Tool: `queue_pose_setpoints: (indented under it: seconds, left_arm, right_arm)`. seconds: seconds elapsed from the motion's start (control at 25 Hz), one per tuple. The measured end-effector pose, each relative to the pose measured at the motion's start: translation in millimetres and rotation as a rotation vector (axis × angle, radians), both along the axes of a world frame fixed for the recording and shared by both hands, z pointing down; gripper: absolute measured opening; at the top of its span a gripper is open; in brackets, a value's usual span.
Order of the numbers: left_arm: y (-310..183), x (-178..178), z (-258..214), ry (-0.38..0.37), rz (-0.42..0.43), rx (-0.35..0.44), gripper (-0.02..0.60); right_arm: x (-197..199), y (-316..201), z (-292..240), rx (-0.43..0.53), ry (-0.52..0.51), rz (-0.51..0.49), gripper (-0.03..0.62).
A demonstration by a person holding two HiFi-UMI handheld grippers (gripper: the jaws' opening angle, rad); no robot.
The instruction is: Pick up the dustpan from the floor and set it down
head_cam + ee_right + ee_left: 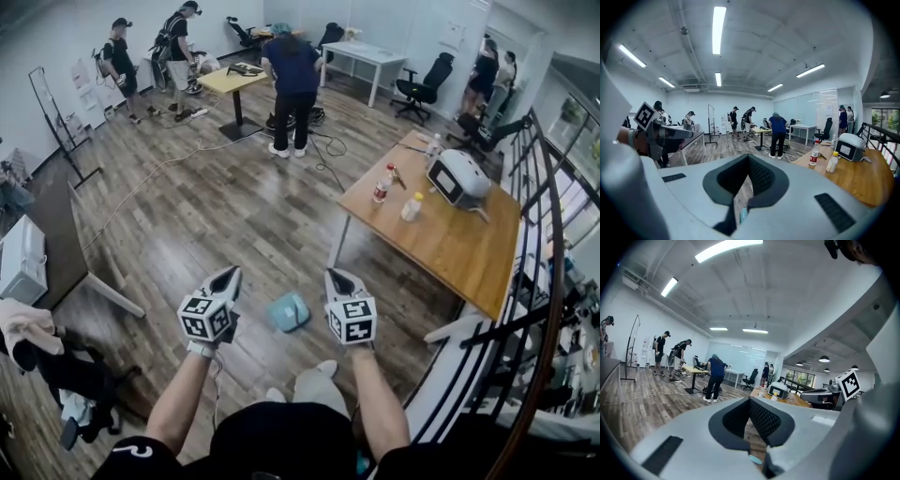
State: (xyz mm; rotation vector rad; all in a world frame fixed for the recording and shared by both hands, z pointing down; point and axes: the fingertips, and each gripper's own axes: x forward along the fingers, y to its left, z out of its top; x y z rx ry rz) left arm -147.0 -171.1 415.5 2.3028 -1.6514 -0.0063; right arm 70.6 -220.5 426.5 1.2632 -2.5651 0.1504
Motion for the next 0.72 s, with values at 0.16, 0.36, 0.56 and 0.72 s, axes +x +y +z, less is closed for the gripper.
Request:
queue_pose_setpoints:
  seconds: [0.16,0.36,0.56,0.72]
  left_arm:
    - [8,0,0,-0.002,-0.002,-0.005,-0.002]
    - [13,5,-5,-0.001,-0.008,0.005,-0.002]
    - [20,8,-3,-0.007,-0.012,-0.002,-0.002]
    - [27,6,-3,-0.006,-0.016,-0.004,-0.002]
  right_arm:
    - [4,8,3,-0.014,-0.002,0.009,-0.005]
    - [12,14,0,-0.001,0.004,0.017,-0.005]
    - [15,22,-1,-0.026,-0.008,0.021,-0.005]
    - [16,26,-1,-0.003,0.0,0.024,-0.005]
